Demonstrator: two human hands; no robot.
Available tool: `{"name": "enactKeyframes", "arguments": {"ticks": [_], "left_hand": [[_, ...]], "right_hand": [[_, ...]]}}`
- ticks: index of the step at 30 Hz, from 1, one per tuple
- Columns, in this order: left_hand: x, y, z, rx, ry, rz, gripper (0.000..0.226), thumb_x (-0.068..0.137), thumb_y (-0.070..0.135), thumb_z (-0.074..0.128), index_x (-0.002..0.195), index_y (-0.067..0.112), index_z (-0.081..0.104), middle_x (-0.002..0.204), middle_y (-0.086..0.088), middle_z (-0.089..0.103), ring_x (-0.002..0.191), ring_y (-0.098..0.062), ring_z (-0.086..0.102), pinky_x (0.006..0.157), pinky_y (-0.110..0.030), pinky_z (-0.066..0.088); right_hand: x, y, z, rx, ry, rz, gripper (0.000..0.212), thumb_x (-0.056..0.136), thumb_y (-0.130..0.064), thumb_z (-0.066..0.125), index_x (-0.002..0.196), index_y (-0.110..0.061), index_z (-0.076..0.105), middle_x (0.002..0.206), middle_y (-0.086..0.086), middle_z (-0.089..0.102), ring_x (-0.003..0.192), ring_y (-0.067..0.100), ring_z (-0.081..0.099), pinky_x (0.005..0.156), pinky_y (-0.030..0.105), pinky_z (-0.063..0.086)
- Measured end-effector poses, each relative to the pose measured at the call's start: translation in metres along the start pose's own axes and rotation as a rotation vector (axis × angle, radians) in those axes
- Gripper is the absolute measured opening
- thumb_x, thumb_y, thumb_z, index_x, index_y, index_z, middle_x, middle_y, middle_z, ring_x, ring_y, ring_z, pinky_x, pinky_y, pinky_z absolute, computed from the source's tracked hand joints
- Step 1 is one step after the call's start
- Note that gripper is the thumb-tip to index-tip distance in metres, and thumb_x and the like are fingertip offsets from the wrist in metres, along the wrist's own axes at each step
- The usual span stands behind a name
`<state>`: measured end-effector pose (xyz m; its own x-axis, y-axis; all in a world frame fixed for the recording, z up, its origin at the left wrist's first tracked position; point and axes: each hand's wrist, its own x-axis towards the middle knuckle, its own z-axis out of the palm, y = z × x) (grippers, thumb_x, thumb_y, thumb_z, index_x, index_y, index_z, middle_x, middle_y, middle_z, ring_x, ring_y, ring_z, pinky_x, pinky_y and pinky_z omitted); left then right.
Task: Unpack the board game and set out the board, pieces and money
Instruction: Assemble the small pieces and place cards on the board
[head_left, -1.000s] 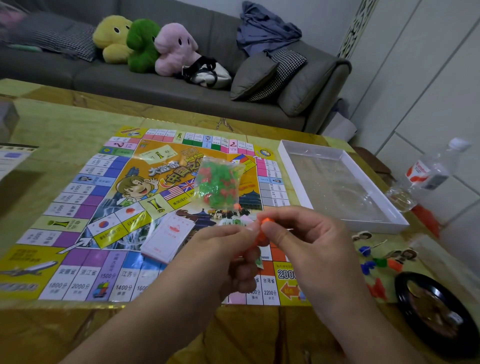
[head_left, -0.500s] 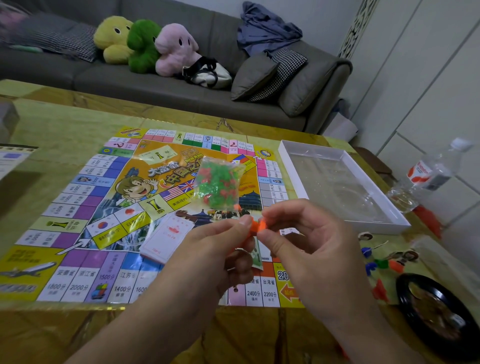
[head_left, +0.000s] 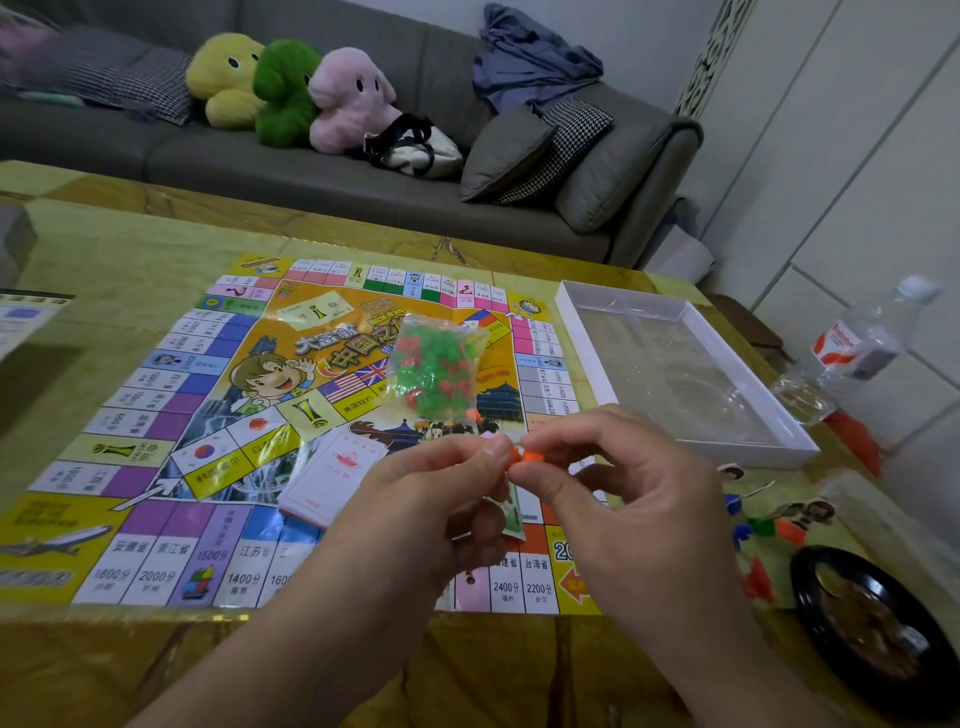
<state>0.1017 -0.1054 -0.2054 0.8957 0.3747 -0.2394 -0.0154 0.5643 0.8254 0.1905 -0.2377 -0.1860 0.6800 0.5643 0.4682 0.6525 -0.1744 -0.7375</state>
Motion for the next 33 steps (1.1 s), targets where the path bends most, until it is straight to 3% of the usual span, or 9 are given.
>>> {"name": "enactKeyframes", "arguments": {"ticks": [4, 12, 15, 18, 21, 25, 27, 31, 33], "left_hand": [[-0.001, 0.001, -0.002, 0.026, -0.034, 0.002, 0.017, 0.081, 0.027, 0.073, 0.078, 0.011, 0.075, 0.064, -0.006, 0.053, 0.053, -0.015, 0.052, 0.056, -0.030, 0.048], [-0.001, 0.001, -0.004, 0.074, -0.145, -0.014, 0.022, 0.084, 0.025, 0.070, 0.075, 0.005, 0.072, 0.064, -0.012, 0.053, 0.057, -0.020, 0.052, 0.055, -0.030, 0.050], [-0.001, 0.002, -0.007, 0.174, -0.169, 0.031, 0.024, 0.086, 0.028, 0.074, 0.077, 0.005, 0.072, 0.069, -0.014, 0.057, 0.062, -0.024, 0.054, 0.062, -0.032, 0.051], [0.001, 0.006, -0.012, 0.312, -0.184, 0.075, 0.032, 0.088, 0.033, 0.076, 0.085, 0.002, 0.073, 0.080, -0.029, 0.059, 0.069, -0.029, 0.058, 0.068, -0.038, 0.051], [0.001, 0.011, -0.013, 0.424, -0.188, 0.097, 0.029, 0.091, 0.031, 0.077, 0.088, 0.002, 0.075, 0.090, -0.042, 0.059, 0.069, -0.031, 0.060, 0.069, -0.040, 0.053], [0.002, 0.014, -0.016, 0.489, -0.210, 0.062, 0.034, 0.088, 0.033, 0.074, 0.090, -0.001, 0.075, 0.090, -0.039, 0.064, 0.074, -0.046, 0.065, 0.069, -0.037, 0.056], [0.002, 0.014, -0.018, 0.443, -0.242, 0.010, 0.034, 0.089, 0.030, 0.079, 0.089, -0.003, 0.074, 0.084, -0.031, 0.065, 0.068, -0.041, 0.061, 0.065, -0.031, 0.054], [0.001, 0.017, -0.018, 0.317, -0.291, -0.088, 0.033, 0.083, 0.027, 0.075, 0.086, -0.005, 0.071, 0.085, -0.023, 0.059, 0.068, -0.024, 0.053, 0.060, -0.025, 0.052], [0.001, 0.019, -0.019, 0.274, -0.307, -0.126, 0.031, 0.083, 0.025, 0.075, 0.088, -0.005, 0.070, 0.087, -0.023, 0.057, 0.069, -0.023, 0.050, 0.058, -0.025, 0.052]], "right_hand": [[0.001, 0.001, -0.001, 0.119, -0.036, 0.126, 0.025, 0.069, -0.046, 0.085, 0.086, -0.032, 0.073, 0.080, -0.004, 0.075, 0.073, 0.018, 0.073, 0.060, 0.043, 0.062], [0.005, -0.001, -0.011, 0.141, -0.147, 0.121, 0.032, 0.061, -0.043, 0.091, 0.073, -0.023, 0.070, 0.069, 0.004, 0.072, 0.060, 0.022, 0.068, 0.052, 0.033, 0.059], [0.007, -0.001, -0.015, 0.099, -0.184, 0.067, 0.029, 0.063, -0.043, 0.090, 0.069, -0.021, 0.071, 0.065, 0.000, 0.070, 0.056, 0.014, 0.065, 0.051, 0.021, 0.052], [0.008, 0.000, -0.019, 0.039, -0.202, 0.031, 0.027, 0.065, -0.042, 0.089, 0.067, -0.021, 0.073, 0.062, -0.004, 0.070, 0.054, 0.012, 0.064, 0.049, 0.020, 0.049], [0.008, 0.004, -0.021, -0.069, -0.219, -0.060, 0.026, 0.072, -0.042, 0.090, 0.068, -0.021, 0.075, 0.060, -0.008, 0.068, 0.057, 0.017, 0.064, 0.049, 0.028, 0.052], [0.006, 0.011, -0.018, -0.198, -0.253, -0.253, 0.026, 0.080, -0.035, 0.092, 0.070, -0.019, 0.073, 0.060, -0.010, 0.061, 0.058, 0.017, 0.058, 0.052, 0.036, 0.047], [0.005, 0.013, -0.017, -0.211, -0.238, -0.293, 0.026, 0.080, -0.033, 0.092, 0.074, -0.017, 0.073, 0.063, -0.010, 0.059, 0.060, 0.015, 0.058, 0.054, 0.033, 0.048], [0.005, 0.010, -0.018, -0.197, -0.219, -0.287, 0.033, 0.081, -0.042, 0.089, 0.102, -0.019, 0.079, 0.079, -0.010, 0.066, 0.072, 0.013, 0.063, 0.062, 0.030, 0.054], [0.006, 0.010, -0.018, -0.187, -0.255, -0.318, 0.027, 0.085, -0.042, 0.086, 0.097, -0.019, 0.080, 0.080, -0.010, 0.064, 0.075, 0.012, 0.061, 0.064, 0.029, 0.051]]}}
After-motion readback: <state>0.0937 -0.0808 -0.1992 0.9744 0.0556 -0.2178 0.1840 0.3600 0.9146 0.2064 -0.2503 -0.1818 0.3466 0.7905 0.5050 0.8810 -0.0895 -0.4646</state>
